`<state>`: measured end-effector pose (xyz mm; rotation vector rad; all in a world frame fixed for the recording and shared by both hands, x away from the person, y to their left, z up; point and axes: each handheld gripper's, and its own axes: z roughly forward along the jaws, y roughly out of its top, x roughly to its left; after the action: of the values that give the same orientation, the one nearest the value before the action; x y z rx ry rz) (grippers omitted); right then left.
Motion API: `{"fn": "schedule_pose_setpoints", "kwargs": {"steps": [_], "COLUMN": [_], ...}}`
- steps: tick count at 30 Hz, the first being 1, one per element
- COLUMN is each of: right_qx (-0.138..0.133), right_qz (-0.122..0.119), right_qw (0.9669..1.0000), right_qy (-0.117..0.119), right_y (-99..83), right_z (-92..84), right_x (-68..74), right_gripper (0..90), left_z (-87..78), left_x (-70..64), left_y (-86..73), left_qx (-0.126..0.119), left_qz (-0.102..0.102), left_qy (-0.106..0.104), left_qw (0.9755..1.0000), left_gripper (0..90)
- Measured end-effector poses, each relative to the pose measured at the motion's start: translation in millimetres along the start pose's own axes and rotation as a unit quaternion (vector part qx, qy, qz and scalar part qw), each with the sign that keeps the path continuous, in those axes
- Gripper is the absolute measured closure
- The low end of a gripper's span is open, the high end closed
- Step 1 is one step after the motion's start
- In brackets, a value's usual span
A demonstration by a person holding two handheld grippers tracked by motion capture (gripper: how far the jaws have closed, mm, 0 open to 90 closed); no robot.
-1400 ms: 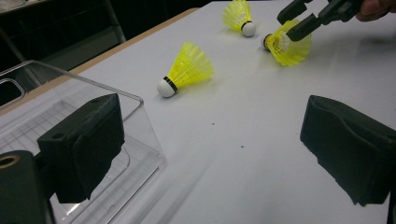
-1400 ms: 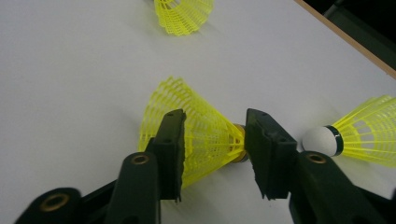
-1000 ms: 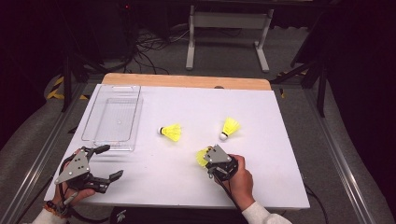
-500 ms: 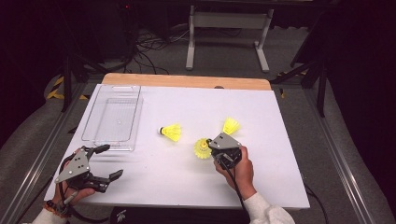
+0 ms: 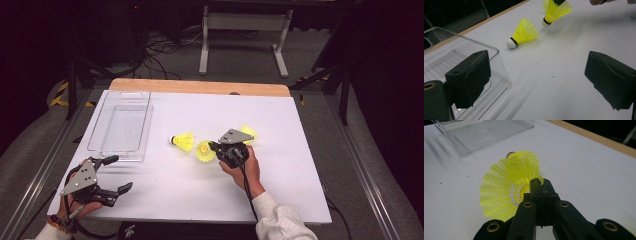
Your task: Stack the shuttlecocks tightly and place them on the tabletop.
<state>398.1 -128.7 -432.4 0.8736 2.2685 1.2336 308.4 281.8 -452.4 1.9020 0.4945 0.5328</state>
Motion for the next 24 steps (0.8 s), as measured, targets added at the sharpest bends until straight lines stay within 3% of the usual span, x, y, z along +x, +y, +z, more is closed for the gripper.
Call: {"fn": "schedule_pose_setpoints", "kwargs": {"steps": [4,14,24], "right_qx": [0.009,0.023,0.051], "right_qz": [0.008,0.012,0.013], "right_qw": [0.9998,0.9995,0.9986], "right_qy": [0.013,0.017,-0.006], "right_y": [-3.5,-8.9,-18.6], "right_z": [4.3,9.2,3.7], "right_x": [-0.7,-1.6,-10.4], "right_gripper": [90.0,89.0,78.7], "left_z": [0.1,2.0,2.8], "left_x": [0.4,-1.4,-2.7], "left_y": [-0.2,0.2,0.3], "left_qx": [0.002,0.010,0.015], "left_qz": [0.002,0.008,0.013], "left_qy": [-0.002,-0.007,-0.013], "left_qw": [1.0000,0.9999,0.9997], "left_gripper": [7.5,7.7,9.5]}}
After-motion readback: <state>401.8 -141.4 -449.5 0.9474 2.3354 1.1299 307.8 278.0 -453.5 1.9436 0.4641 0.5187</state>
